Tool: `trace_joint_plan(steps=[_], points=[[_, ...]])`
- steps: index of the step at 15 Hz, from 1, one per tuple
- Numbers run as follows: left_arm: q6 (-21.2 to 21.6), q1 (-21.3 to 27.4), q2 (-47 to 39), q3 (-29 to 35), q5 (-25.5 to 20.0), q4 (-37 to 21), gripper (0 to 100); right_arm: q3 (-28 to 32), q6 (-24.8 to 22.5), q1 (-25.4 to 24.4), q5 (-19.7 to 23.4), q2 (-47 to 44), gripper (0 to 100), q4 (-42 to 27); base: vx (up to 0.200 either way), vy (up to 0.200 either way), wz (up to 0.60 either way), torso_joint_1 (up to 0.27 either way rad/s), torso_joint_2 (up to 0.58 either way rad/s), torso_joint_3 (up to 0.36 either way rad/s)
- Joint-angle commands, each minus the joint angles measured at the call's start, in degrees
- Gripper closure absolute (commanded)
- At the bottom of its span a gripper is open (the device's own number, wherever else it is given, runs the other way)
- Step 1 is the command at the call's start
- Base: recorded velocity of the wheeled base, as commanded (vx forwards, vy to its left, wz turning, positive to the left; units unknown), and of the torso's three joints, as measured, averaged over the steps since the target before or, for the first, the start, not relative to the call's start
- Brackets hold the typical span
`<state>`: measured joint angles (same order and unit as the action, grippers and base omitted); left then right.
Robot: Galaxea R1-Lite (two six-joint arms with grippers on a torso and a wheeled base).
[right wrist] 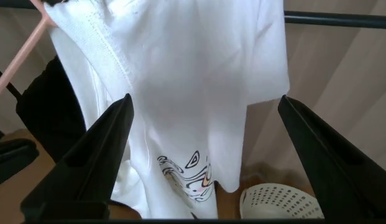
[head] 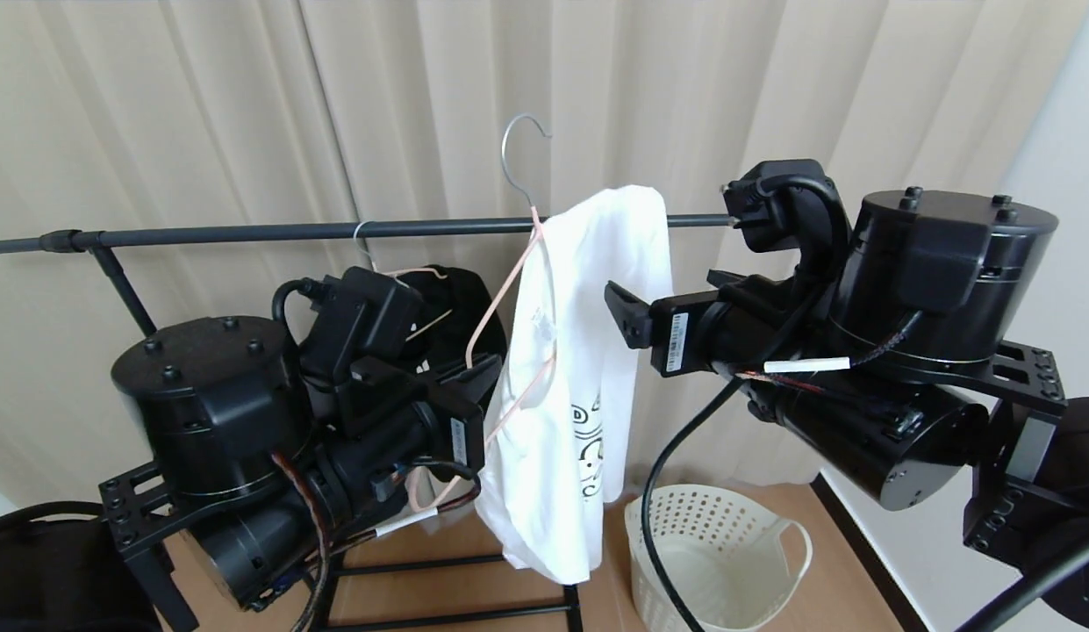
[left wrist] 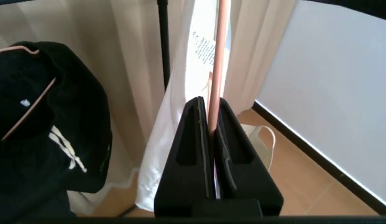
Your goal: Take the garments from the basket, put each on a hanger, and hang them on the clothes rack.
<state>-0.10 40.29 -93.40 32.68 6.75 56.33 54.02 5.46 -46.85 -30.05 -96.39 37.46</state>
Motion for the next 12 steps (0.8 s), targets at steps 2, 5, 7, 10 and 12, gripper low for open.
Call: trace_joint_plan(steps=[2, 5, 7, 10, 12], points=[[0.2, -4.8, 0.9, -2.8, -5.3, 0.0, 100, -3.5, -2.9, 4.0, 7.7, 6.2, 0, -0.9, 0.0, 0.0, 0.0, 0.0, 0.0, 0.0], [0.4, -8.3, 0.9, -4.1, -13.8, 0.1, 100, -3.9, -9.9, 9.6, 21.7, 12.2, 0, -8.8, 0.0, 0.0, 0.0, 0.0, 0.0, 0.0], [0.9, -10.8, 0.9, -6.2, -21.3, 1.6, 100, -1.8, -13.5, 14.1, 31.5, 15.6, 0, -19.4, 0.0, 0.0, 0.0, 0.0, 0.0, 0.0], [4.8, -13.9, 0.7, -8.2, -30.0, 2.0, 100, 4.7, -18.2, 17.1, 41.0, 17.6, 0, -34.6, 0.0, 0.0, 0.0, 0.0, 0.0, 0.0], [7.5, -14.9, 0.2, -9.1, -34.9, 1.9, 100, 8.7, -22.5, 17.1, 45.0, 17.4, 0, -42.7, 0.0, 0.0, 0.0, 0.0, 0.0, 0.0]])
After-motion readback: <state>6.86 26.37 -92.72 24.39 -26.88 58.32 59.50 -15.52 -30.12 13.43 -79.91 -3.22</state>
